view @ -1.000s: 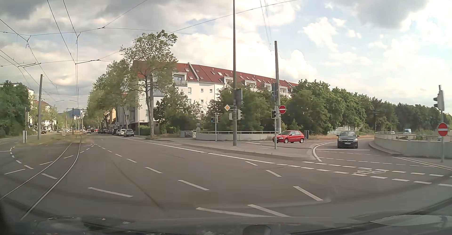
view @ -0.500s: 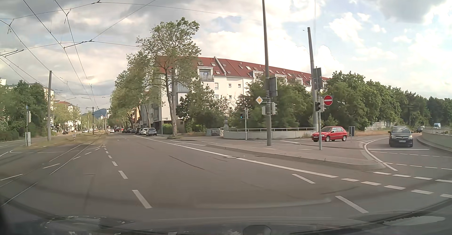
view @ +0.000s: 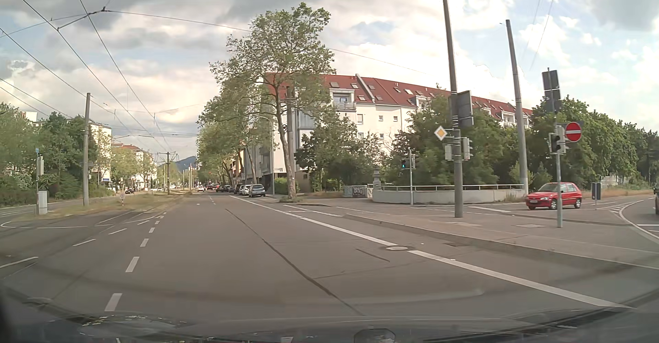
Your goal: Follow the waypoints while adhering to traffic rules and regulations
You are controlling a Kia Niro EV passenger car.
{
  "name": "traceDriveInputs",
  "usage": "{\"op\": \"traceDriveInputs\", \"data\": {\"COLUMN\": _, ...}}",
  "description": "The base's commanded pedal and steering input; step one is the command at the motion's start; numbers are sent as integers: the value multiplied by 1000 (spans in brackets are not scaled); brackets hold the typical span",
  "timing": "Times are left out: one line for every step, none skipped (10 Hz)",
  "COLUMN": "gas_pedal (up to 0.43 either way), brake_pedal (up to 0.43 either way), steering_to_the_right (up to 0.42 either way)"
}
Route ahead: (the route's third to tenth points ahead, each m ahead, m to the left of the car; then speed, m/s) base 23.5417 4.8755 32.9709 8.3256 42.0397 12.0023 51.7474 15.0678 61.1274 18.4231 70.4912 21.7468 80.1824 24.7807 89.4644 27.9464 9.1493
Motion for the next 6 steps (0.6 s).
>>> {"op": "traceDriveInputs", "data": {"gas_pedal": 177, "brake_pedal": 0, "steering_to_the_right": -109}}
{"op": "traceDriveInputs", "data": {"gas_pedal": 177, "brake_pedal": 0, "steering_to_the_right": -109}}
{"op": "traceDriveInputs", "data": {"gas_pedal": 177, "brake_pedal": 0, "steering_to_the_right": -109}}
{"op": "traceDriveInputs", "data": {"gas_pedal": 177, "brake_pedal": 0, "steering_to_the_right": -108}}
{"op": "traceDriveInputs", "data": {"gas_pedal": 177, "brake_pedal": 0, "steering_to_the_right": -107}}
{"op": "traceDriveInputs", "data": {"gas_pedal": 177, "brake_pedal": 0, "steering_to_the_right": -103}}
